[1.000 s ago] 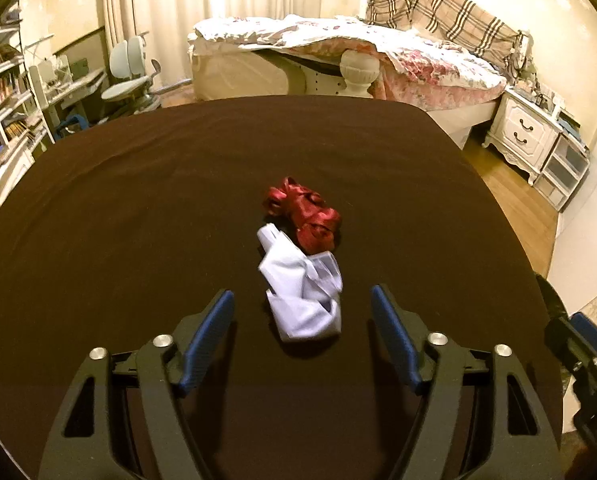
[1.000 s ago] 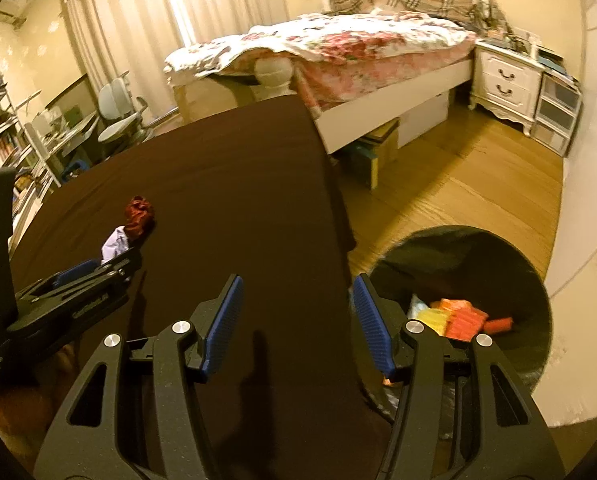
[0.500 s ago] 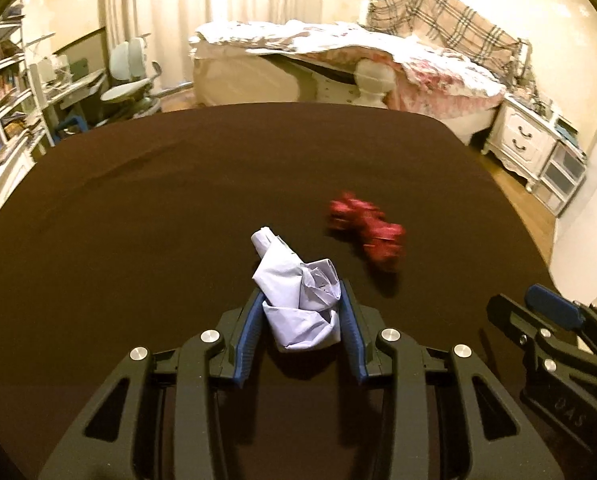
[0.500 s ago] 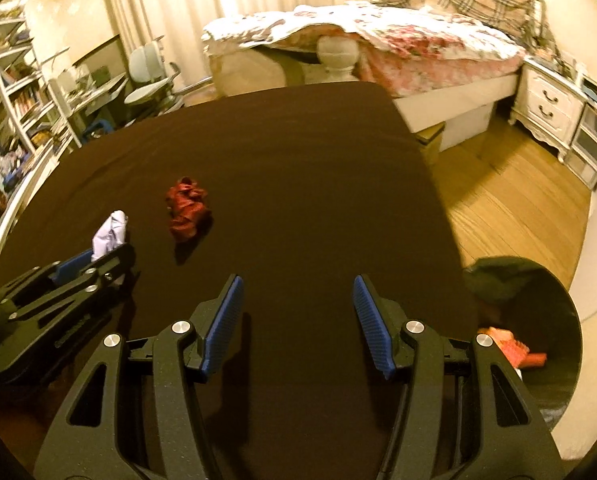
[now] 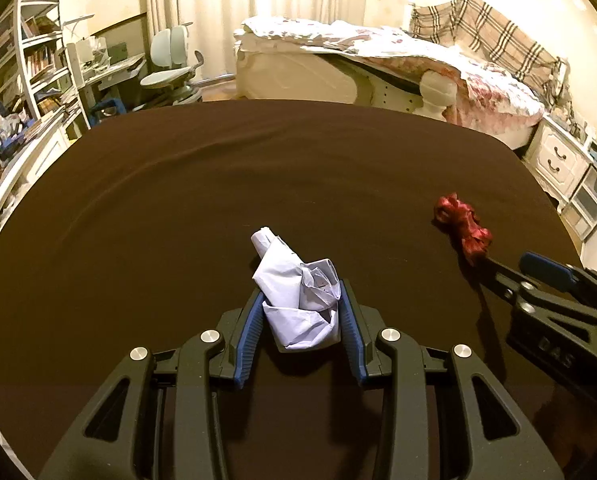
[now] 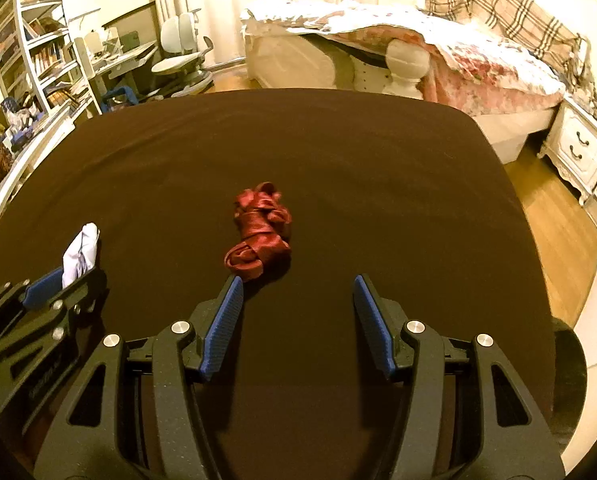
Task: Collect trash
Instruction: 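Grasp the dark red cloth with the right gripper while the left gripper holds the tissue, then carry the tissue and red cloth over the black bin and open both grippers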
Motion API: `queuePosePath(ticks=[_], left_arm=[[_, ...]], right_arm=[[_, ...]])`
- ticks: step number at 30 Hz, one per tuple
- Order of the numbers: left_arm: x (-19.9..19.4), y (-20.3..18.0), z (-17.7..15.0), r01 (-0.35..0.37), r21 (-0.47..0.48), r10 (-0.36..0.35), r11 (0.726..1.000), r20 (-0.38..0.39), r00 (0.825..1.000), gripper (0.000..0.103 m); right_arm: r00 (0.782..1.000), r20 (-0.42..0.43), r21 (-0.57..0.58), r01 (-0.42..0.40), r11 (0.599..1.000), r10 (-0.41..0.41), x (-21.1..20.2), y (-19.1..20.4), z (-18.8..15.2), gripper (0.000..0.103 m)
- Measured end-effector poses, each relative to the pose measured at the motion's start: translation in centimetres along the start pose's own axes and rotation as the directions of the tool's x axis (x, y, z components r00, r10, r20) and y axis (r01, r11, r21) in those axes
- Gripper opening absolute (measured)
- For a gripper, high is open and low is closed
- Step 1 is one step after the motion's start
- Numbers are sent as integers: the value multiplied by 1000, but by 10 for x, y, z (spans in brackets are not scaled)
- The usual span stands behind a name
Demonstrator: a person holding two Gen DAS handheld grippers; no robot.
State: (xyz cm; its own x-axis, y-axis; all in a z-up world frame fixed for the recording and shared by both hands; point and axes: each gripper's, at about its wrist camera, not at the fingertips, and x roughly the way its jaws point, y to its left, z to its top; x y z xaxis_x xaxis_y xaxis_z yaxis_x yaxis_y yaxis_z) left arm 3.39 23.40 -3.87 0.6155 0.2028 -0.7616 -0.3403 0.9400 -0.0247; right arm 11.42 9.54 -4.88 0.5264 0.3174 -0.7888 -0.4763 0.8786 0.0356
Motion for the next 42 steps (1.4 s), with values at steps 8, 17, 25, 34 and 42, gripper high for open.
queuePosePath(ticks=[8,17,25,34,42], left_arm=[[2,12,2,4,-23,-4,1000,4,1000,38],[13,29,12,-1,-67,0,998,-6,1000,38],[13,29,10,2,-62,-2,998,-6,1000,38],[2,23,3,6,-52,-6,999,7,1000,38],[-13,4,-14,36,-28,-35,999,14,999,38]], right_arm=[[999,-17,20,-44,999,45,3,6,4,56],[1000,-7,-5,3,1000,-3,24,18,28,56],[1000,1,-39,30,999,-30,27,28,29,29],[1000,6,-24,-10,1000,10,1,21,-2,28],[1000,19,13,-22,1000,22,-29,1,-34,28]])
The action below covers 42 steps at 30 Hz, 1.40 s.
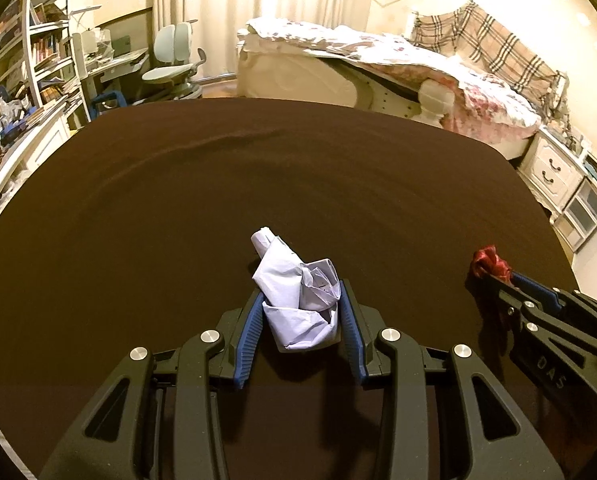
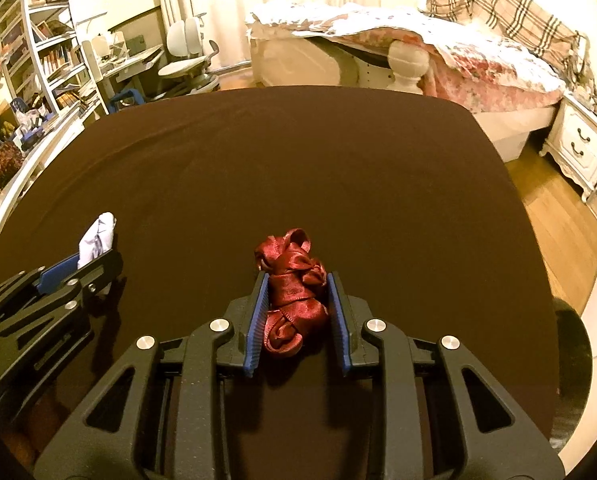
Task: Collect trash
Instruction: 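Carry the tissue and red cloth over the black bin and open both grippers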
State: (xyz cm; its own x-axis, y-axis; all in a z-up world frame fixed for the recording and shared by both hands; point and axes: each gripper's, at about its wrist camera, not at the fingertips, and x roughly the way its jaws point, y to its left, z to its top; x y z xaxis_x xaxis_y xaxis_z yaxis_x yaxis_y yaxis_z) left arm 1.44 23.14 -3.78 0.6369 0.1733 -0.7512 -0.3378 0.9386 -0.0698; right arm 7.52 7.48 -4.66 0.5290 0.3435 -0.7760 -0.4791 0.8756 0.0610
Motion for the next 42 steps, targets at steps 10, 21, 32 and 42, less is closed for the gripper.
queuePosePath(ticks=[10,21,32,42], left_arm=[[-22,-33,-19,48,42,-49,998,19,999,38],[-41,-73,-34,108,103,-113,989,38,993,38],[-53,-107,-43,162,156,-172,974,52,984,38],[-64,-144,-44,223,221,-244,950,73,967,38]], right_arm=[[999,36,35,22,999,-23,-37,-26,-29,28],[995,84,81,44,996,-51,-77,-49,-52,28],[987,126,159,75,984,-95,-106,-86,-66,28],[969,159,235,147,961,-188,-132,-130,-78,28]])
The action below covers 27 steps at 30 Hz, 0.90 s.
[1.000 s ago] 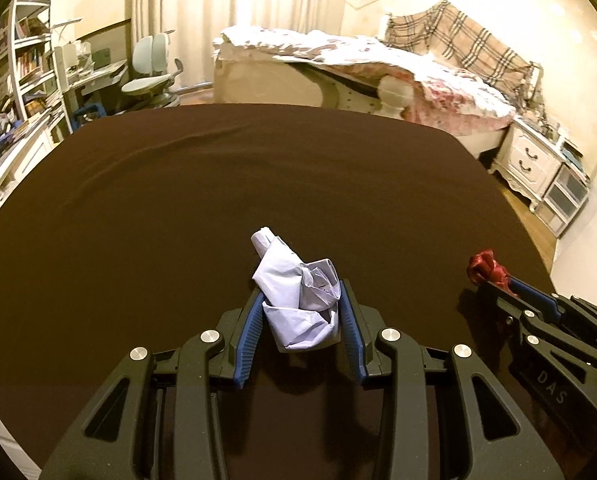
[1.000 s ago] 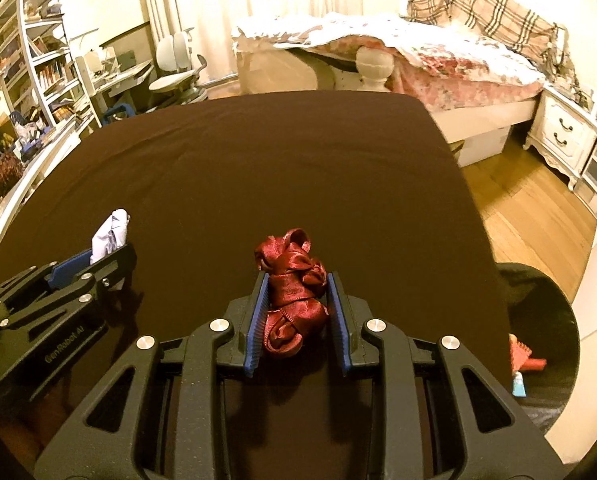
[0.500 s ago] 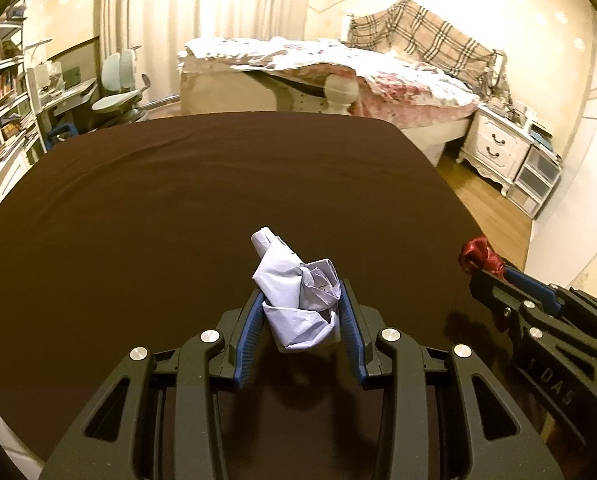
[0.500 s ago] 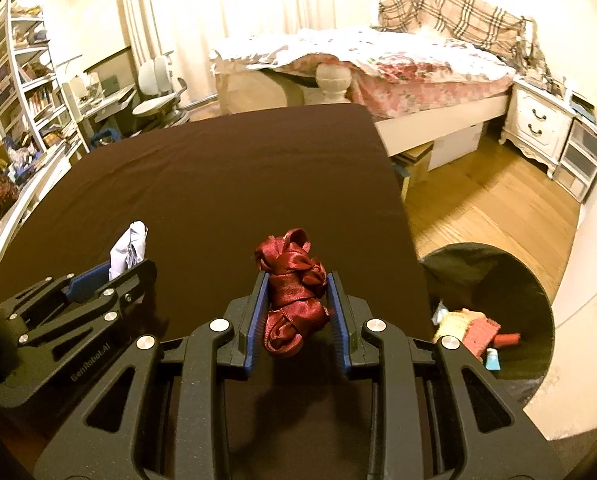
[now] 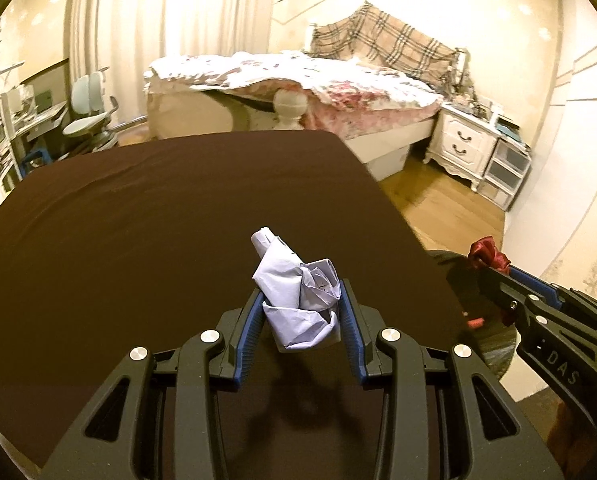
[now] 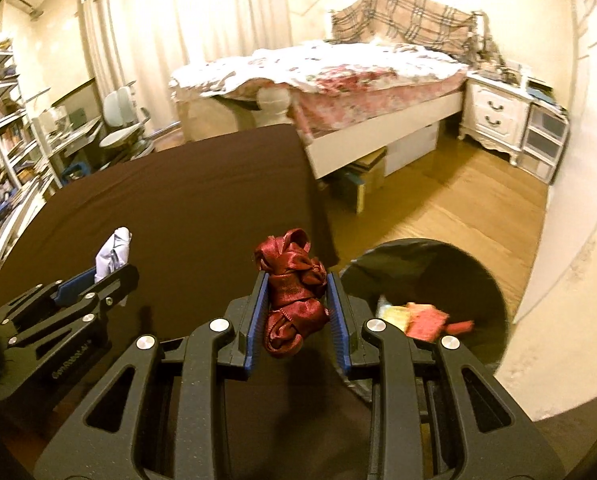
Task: Collect trash
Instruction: 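Carry the tissue and red cloth over the black bin and open both grippers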
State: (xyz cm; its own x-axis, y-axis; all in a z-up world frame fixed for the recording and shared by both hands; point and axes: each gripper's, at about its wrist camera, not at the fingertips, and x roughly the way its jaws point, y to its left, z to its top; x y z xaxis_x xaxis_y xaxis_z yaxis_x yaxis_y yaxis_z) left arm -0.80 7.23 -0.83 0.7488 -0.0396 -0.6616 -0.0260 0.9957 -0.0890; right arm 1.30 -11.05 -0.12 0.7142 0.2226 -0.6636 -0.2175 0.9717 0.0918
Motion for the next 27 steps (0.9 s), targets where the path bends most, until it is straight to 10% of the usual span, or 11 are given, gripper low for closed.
queuePosePath(ticks=[27], left_arm=[[24,-104,12,157,179,-160,971,-1,987,38]], right_arm=[[983,36,162,174,971,-182,-12,-81,-8,28]])
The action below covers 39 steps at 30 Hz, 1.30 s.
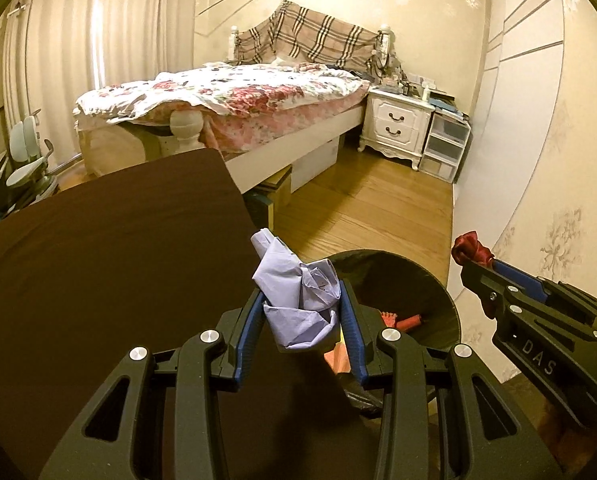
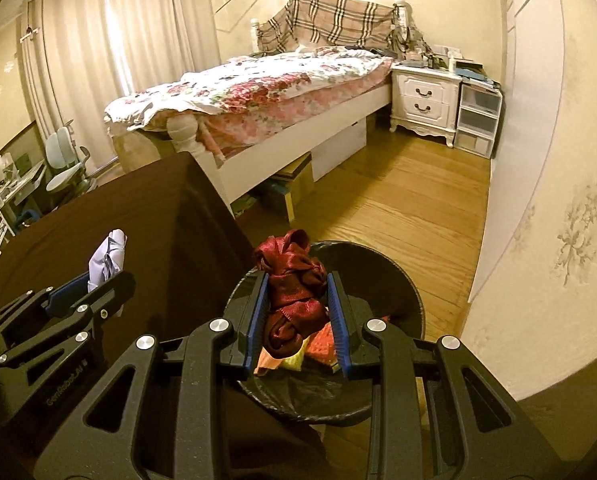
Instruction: Collect trash
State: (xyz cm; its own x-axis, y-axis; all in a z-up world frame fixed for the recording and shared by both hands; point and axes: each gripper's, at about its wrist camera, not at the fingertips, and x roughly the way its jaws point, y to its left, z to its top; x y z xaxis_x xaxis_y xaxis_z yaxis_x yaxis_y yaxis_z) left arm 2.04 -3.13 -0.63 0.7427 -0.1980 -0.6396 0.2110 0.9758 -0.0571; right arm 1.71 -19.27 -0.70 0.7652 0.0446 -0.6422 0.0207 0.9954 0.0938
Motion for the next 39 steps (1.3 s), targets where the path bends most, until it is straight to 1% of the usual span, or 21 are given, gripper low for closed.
queuePosePath(ticks=[15,25,27,28,29,31,34,39], left_arm=[[27,-19,10,-12,47,13,999,-21,1000,38],[35,-26,9,-6,46,8,999,-46,999,39],[36,-26,11,-3,44,5,999,-51,999,48],[35,-26,10,-4,38,6,999,-49,999,57],[35,-25,11,-5,33,7,999,-45,999,63],[33,-26,11,-4,31,6,1000,-41,999,66],[31,-28,11,-15,45,17,999,-35,999,71],[27,-29,11,-30,57,31,998,-21,999,74]], right_arm=[[1000,-10,27,25,999,-25,16,-14,0,28],[999,-13,42,34,999,-34,21,-18,2,30],[999,-11,46,36,998,-36,21,-19,2,30],[999,-12,48,38,998,-37,22,-20,2,31],[999,-13,51,41,998,-40,22,-20,2,35],[999,-13,56,46,997,-45,23,-22,1,42],[999,-10,59,53,997,-53,22,-25,0,44],[998,2,64,65,996,-66,16,-27,2,50]])
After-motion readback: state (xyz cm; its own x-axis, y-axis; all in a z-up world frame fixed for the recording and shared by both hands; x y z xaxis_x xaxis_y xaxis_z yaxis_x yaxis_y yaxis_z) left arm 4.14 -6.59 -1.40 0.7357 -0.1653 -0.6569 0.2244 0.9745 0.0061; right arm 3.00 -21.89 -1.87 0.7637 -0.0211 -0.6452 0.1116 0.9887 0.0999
